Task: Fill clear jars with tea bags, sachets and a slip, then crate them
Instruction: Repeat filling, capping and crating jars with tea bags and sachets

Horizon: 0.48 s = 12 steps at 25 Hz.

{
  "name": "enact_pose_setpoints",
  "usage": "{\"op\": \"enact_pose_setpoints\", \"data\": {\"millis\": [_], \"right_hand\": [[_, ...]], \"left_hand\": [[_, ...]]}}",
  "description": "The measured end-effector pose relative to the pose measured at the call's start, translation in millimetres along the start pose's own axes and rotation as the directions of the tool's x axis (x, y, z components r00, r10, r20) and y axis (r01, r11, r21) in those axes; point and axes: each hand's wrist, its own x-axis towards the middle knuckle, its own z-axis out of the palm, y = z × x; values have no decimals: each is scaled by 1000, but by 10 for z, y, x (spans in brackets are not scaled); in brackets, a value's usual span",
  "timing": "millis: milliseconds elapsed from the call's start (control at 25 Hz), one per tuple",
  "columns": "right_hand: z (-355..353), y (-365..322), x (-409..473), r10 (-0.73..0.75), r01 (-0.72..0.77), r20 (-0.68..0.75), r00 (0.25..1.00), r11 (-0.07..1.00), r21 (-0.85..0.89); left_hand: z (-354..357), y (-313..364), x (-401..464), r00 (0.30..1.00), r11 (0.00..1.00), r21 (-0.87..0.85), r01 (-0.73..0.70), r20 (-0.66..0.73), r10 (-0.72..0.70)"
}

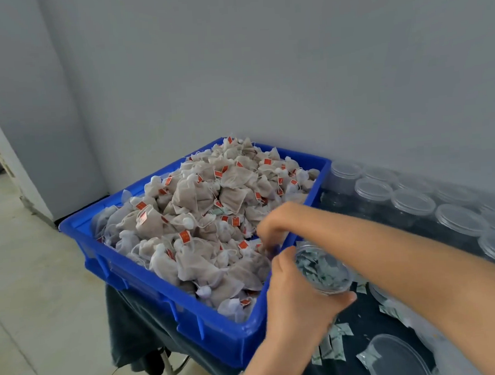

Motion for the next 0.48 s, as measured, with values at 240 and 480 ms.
{"op": "enact_pose_setpoints", "data": {"millis": [240, 480], "right_hand": [[-285, 716, -1108, 86, 134, -504, 859, 914, 384], [87, 1019, -1707, 142, 30, -400, 906, 919, 393]], "left_hand": [[440, 370, 336, 997, 971, -241, -5, -76, -13], [646, 389, 654, 997, 964, -259, -57, -67, 41]]}}
